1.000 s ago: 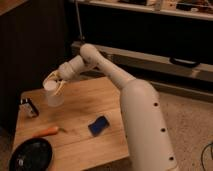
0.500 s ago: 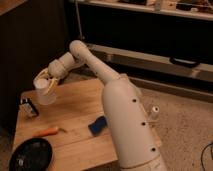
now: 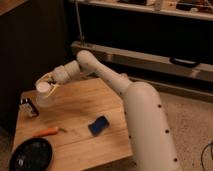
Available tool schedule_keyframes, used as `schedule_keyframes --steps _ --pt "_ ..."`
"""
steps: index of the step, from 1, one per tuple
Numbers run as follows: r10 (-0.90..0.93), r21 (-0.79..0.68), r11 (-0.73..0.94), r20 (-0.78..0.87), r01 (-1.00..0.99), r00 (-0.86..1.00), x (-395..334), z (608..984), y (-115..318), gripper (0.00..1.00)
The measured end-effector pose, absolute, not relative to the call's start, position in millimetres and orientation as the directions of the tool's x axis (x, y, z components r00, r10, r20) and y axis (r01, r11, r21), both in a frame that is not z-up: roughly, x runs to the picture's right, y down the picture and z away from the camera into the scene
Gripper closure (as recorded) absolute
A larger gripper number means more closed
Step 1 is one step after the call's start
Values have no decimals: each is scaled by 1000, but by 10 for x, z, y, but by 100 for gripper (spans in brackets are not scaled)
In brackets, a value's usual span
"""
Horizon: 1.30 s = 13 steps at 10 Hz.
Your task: Place the ceramic cup over the eraser
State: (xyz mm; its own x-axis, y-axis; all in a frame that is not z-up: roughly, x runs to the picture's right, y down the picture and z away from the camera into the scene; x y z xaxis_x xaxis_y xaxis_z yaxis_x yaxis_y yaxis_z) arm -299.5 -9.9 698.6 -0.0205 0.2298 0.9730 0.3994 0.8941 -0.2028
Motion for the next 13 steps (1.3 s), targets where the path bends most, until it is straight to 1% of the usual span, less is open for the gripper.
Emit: schedule_keyframes --steps 2,4,7,11,13 --pt "225 -195 925 973 326 -55 -2798 6880 -12 86" --pt "223 -191 929 972 316 -69 -2751 6827 -45 86" --pt "217 -177 922 973 345 -81 -2960 6768 -214 86" --pt "217 -176 920 973 349 -81 -2965 6764 -226 86" --pt "215 -184 930 974 319 -67 -2973 6785 -244 86"
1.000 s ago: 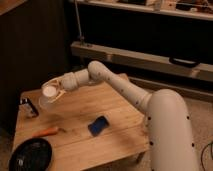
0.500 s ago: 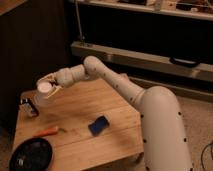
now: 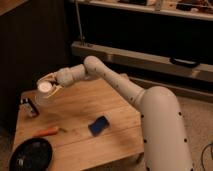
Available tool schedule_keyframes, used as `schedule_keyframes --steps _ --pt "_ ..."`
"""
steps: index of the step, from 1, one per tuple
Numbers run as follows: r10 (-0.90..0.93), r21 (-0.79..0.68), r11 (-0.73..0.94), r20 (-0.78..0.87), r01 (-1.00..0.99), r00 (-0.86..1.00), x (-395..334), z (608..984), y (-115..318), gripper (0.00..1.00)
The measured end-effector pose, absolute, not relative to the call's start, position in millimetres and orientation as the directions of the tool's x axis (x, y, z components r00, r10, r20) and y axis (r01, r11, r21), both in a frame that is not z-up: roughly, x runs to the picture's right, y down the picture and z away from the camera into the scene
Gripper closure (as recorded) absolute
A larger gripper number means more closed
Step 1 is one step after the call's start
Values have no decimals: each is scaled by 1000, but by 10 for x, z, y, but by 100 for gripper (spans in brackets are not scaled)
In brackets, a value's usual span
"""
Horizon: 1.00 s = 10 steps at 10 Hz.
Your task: Place the ceramic cup over the eraser
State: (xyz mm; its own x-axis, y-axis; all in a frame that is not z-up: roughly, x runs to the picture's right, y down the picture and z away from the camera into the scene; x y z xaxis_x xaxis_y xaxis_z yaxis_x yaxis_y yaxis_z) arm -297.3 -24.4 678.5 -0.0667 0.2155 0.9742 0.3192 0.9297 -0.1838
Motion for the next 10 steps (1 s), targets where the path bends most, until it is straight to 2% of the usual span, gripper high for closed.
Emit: schedule_keyframes --steps 3,5,10 --pt "203 -200 978 978 59 -45 -2981 6813 -365 86" --pt "225 -226 974 974 -31 -37 -3042 6785 -461 86" --pt "345 -348 935 937 66 54 -3116 6613 -1011 86"
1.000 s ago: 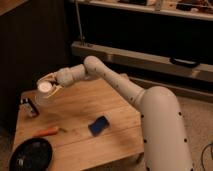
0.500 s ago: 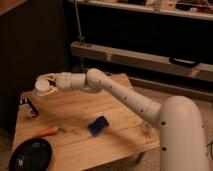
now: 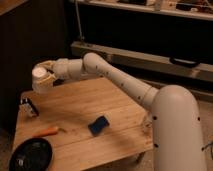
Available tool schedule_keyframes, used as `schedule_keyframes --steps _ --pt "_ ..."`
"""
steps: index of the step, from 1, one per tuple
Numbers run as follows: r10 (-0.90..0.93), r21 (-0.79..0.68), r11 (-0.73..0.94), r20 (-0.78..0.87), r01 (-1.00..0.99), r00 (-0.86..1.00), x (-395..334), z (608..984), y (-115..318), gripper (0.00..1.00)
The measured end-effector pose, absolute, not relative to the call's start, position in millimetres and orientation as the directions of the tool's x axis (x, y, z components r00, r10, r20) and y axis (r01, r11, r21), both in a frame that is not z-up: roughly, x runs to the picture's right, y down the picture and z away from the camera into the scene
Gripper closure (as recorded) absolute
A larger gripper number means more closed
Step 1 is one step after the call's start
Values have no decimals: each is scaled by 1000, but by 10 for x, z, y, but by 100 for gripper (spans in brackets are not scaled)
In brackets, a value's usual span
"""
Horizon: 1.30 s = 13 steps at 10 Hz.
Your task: Place the ceramic cup over the eraser
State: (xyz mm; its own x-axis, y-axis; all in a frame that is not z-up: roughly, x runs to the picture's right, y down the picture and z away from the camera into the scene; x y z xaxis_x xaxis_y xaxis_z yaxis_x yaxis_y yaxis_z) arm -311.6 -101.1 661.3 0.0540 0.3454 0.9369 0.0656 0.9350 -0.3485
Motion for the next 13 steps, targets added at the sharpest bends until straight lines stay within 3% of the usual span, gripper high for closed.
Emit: schedule_keyframes --steps 8,13 --pt "439 -444 864 895 239 78 -3835 6891 -1173 86" --pt "456 -454 822 887 344 80 -4340 6841 -931 86"
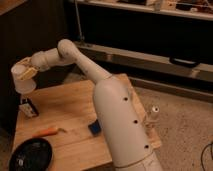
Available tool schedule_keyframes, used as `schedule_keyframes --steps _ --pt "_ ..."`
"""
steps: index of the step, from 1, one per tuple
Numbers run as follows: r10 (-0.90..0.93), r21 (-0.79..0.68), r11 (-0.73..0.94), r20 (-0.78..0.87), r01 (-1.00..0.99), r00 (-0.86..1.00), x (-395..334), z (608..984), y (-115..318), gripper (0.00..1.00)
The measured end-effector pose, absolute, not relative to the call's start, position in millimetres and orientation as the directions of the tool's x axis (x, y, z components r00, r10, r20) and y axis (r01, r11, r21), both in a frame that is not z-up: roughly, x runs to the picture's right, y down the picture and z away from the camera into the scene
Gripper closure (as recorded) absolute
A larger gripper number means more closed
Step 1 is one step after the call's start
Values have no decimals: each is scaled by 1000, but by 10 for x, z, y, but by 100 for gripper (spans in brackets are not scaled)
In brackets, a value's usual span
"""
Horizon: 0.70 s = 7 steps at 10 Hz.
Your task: Place the ceramic cup over the eraser
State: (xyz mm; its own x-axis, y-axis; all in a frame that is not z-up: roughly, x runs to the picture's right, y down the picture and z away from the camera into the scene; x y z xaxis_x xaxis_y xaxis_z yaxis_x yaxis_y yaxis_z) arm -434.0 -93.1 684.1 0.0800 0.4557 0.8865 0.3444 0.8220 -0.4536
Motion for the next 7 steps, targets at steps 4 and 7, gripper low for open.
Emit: schedule_keyframes --steps 4,7 --pt "449 -441 825 891 354 65 -4520 6869 -767 86" --pt "449 -448 836 890 316 73 -4431 7022 -614 86"
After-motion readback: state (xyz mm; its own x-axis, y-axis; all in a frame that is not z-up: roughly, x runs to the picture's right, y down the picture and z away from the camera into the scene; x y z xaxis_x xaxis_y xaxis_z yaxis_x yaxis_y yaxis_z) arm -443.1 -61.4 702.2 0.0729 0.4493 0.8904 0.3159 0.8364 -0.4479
